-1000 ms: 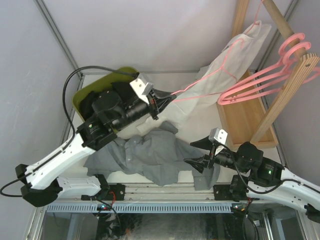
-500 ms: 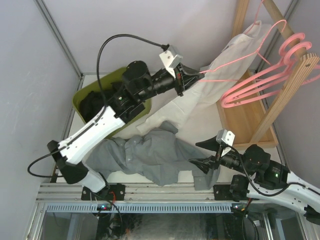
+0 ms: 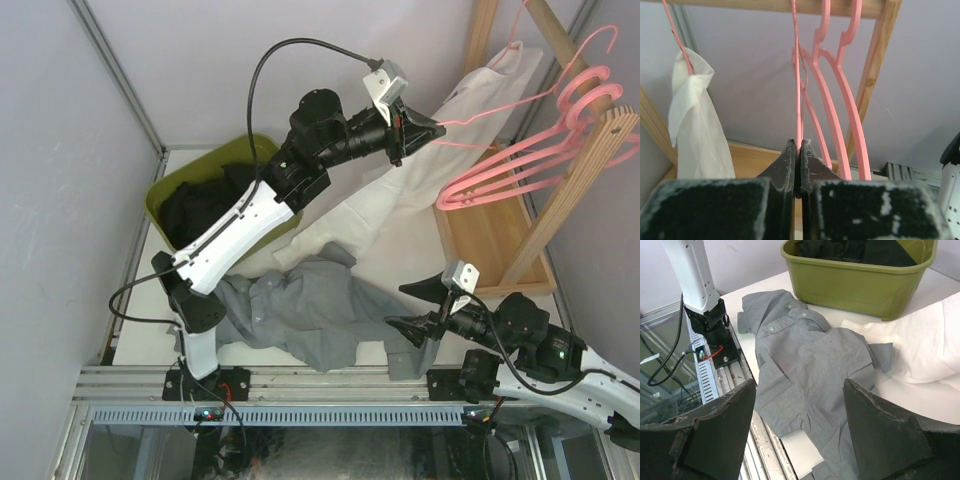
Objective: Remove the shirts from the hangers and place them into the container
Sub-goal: Place the hanger at the clothesline, then pick up the shirt from the center of the board.
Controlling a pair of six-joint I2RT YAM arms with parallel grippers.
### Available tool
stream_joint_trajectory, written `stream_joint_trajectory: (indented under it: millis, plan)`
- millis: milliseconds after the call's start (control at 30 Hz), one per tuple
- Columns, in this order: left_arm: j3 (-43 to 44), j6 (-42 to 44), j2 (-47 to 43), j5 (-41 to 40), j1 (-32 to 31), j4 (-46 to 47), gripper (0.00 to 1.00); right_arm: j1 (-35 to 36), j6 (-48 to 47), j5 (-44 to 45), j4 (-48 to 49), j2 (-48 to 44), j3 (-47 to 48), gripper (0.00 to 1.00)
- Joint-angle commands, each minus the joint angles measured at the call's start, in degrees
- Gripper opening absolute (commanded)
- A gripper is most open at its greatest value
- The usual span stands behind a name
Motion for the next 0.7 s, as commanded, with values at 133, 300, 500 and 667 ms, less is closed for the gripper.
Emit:
stream_joint_trajectory:
  millis: [133,300,500,667]
  plan:
    - [-10.54,-1.02,-7.19,-0.38,0.29,2.35,0.05,-0.19,0.64,2.64,-0.51,-0.94,0.07,0.70]
    - [-16.57,0.27,-12.89,-4.89,0.38,3.41,0.47,-0.21,0.38,3.17,0.83,-0.17,0.12,0.70]
    - [-24.80,1.60,-21.39,-7.93,0.65,3.85,0.81,-0.16,0.53,3.75,1.69,1.30,0.11,0.70]
    - [-39.98,2.51,-33.11,-14.24,0.90,4.26,0.94,-0.21,0.44,4.14,3.07,2.72,-0.21,0.70]
